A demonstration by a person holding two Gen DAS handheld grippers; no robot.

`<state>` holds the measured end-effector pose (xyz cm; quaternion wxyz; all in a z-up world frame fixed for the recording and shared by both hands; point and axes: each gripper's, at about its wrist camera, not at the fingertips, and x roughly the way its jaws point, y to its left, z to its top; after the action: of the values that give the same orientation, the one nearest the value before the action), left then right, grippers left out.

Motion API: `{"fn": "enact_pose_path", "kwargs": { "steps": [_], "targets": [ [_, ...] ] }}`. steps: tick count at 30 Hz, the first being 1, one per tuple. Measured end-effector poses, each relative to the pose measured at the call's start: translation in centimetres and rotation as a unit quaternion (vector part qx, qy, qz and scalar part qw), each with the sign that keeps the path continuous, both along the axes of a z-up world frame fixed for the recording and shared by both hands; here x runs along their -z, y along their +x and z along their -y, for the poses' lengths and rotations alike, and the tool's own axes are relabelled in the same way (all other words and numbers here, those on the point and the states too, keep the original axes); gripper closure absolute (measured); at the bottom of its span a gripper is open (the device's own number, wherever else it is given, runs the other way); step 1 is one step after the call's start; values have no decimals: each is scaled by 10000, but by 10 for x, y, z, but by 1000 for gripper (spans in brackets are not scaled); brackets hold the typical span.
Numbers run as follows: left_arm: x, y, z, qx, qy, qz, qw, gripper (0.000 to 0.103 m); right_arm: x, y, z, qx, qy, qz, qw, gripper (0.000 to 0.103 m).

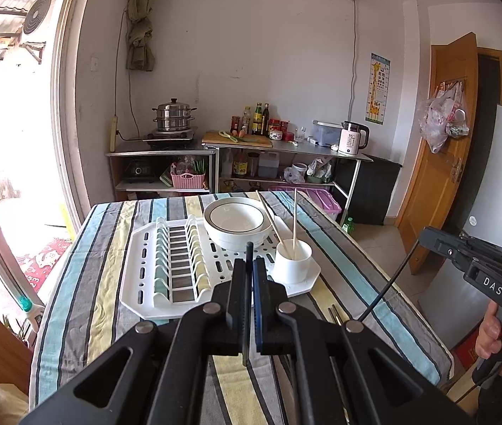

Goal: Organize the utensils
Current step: 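Lift both held chopsticks and carry them over the white cup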

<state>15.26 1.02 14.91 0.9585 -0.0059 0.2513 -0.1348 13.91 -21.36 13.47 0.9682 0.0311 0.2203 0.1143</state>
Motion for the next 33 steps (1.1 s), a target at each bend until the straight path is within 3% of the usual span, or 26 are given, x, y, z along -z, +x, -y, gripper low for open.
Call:
{"fn": "enact_pose_path", "kwargs": {
  "steps": [33],
  "targets": [
    [-57, 138, 74, 498, -277, -36, 9984, 99, -66, 113, 22, 162, 189, 512, 9984, 100]
  ]
}}
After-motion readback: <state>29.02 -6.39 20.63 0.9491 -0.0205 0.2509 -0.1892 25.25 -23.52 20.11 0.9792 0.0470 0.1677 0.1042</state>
